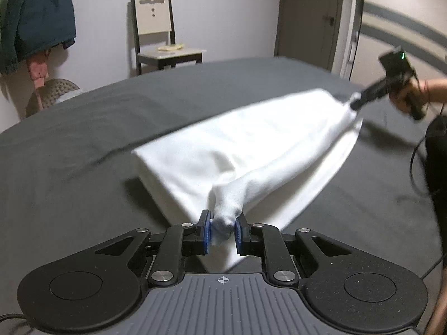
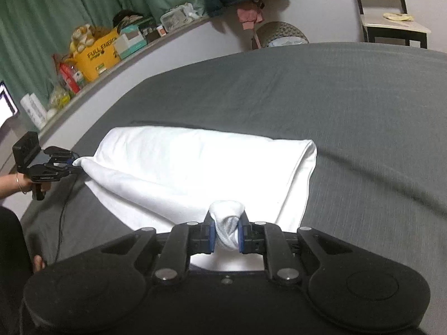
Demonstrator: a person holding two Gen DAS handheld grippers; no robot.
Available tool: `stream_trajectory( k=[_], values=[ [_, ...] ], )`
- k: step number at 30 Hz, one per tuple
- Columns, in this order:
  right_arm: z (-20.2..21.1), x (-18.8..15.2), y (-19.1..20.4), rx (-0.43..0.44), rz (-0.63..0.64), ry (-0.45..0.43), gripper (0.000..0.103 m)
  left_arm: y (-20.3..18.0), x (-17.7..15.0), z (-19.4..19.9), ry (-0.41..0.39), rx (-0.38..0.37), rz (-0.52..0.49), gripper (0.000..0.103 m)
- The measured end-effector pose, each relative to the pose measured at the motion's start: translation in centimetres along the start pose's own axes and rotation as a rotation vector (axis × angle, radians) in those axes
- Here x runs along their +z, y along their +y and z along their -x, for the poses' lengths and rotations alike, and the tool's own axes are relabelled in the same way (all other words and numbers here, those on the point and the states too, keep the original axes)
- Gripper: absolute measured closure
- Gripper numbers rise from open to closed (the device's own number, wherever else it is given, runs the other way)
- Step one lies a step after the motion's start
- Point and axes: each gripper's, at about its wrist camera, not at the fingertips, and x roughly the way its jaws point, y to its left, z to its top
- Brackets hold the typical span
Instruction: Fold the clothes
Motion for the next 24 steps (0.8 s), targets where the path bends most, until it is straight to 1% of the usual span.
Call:
stream_trajectory(
  k=[3, 4, 8, 9, 10, 11, 12, 13, 14, 15, 16, 18, 20, 21, 22, 24],
  values=[
    [0.7, -0.3, 0.7, -0.001, 0.051, -0.011, 0.088, -0.8, 0.5, 0.8, -0.006, 0.039, -0.07, 0.087],
    [0.7, -0.3, 1.2, -0.013, 0.096, 0.003, 0.088, -1.1, 0.7, 1.0, -0.008, 0.052, -0.094, 0.087],
    [-0.2, -1.0, 3.2, -0.116, 0.269, 0.114, 0.078, -2.7, 1.4, 0.9, 0.06, 0.101, -0.268, 0.087],
    [-0.2, -1.3, 3.6, -0.14, 0.301, 0.131, 0.074, -3.3, 1.0, 0.7, 0.092, 0.113, -0.322, 0.08],
    [-0.2, -1.5, 4.0, -0.175, 0.34, 0.137, 0.064, -4.0, 0.6, 0.6, 0.124, 0.126, -0.375, 0.073],
    [-0.1, -1.8, 4.6, -0.212, 0.384, 0.126, 0.05, -4.7, 0.4, 0.4, 0.144, 0.165, -0.433, 0.069],
    [0.1, -2.2, 5.2, -0.246, 0.432, 0.117, 0.045, -5.4, 0.1, 0.2, 0.162, 0.204, -0.49, 0.06],
    [0.2, -2.5, 6.0, -0.272, 0.489, 0.111, 0.044, -6.0, 0.0, 0.3, 0.158, 0.242, -0.539, 0.048],
    [0.3, -2.9, 6.8, -0.298, 0.546, 0.104, 0.044, -6.6, 0.0, 0.4, 0.153, 0.28, -0.587, 0.041],
    [0.3, -3.2, 7.6, -0.325, 0.606, 0.102, 0.044, -7.3, 0.0, 0.7, 0.134, 0.302, -0.634, 0.03],
    [0.1, -3.7, 8.4, -0.358, 0.678, 0.111, 0.044, -8.0, 0.0, 1.0, 0.114, 0.324, -0.682, 0.022],
    [-0.6, -4.4, 9.9, -0.421, 0.81, 0.129, 0.045, -9.8, -0.3, 1.3, 0.092, 0.362, -0.816, 0.019],
    [-1.3, -5.0, 11.1, -0.464, 0.908, 0.145, 0.048, -11.5, -0.9, 0.7, 0.105, 0.429, -0.968, 0.019],
    [-1.7, -5.3, 11.6, -0.48, 0.948, 0.153, 0.048, -12.0, -0.9, 0.3, 0.117, 0.449, -1.013, 0.019],
    [-2.1, -5.6, 12.1, -0.496, 0.988, 0.161, 0.051, -12.5, -0.9, 0.0, 0.128, 0.47, -1.057, 0.019],
    [-3.0, -6.1, 12.9, -0.512, 1.069, 0.189, 0.052, -13.4, -1.0, -0.8, 0.151, 0.51, -1.146, 0.019]
  ],
)
